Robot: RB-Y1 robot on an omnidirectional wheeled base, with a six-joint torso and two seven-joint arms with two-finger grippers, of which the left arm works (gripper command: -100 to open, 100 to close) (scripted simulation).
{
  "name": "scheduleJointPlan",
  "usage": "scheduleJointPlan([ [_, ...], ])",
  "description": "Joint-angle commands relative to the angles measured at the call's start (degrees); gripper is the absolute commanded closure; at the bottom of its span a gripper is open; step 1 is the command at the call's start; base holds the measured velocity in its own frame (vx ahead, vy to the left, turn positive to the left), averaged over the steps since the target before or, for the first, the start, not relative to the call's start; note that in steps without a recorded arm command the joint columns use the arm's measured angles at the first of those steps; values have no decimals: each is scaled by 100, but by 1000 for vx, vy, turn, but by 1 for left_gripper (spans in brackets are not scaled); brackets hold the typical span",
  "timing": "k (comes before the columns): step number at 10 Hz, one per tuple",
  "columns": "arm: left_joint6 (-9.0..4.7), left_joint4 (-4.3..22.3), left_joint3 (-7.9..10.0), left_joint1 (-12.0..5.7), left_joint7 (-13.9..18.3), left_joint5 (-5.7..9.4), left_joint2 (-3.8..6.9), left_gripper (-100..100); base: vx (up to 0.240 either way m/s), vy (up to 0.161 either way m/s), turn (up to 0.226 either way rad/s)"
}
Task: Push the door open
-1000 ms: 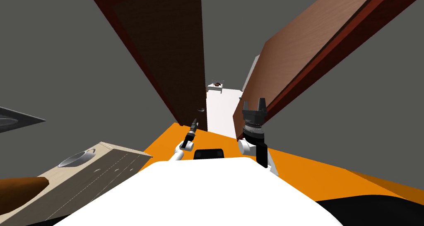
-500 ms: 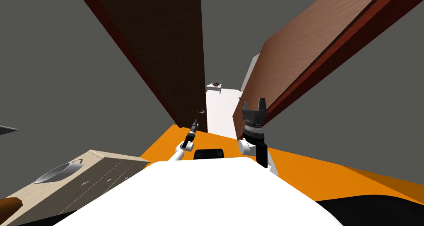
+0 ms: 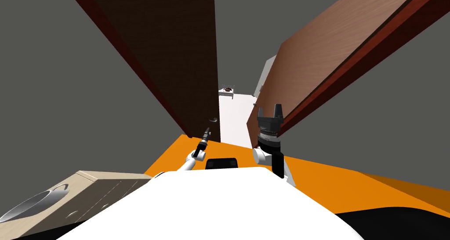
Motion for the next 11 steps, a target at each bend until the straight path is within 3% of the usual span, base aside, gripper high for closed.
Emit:
scheduleJointPlan([
  [1, -42, 192, -20, -80, -12, 15, -10, -100, 72, 64, -72],
  [3, -75, 386, -43, -162, -22, 32, -14, -100, 75, 72, -47],
  [5, -93, 378, -19, -151, -26, 32, -17, -100, 63, 19, -21],
  [11, -131, 437, 58, -150, -66, 50, -45, -100, 194, -30, -27],
])
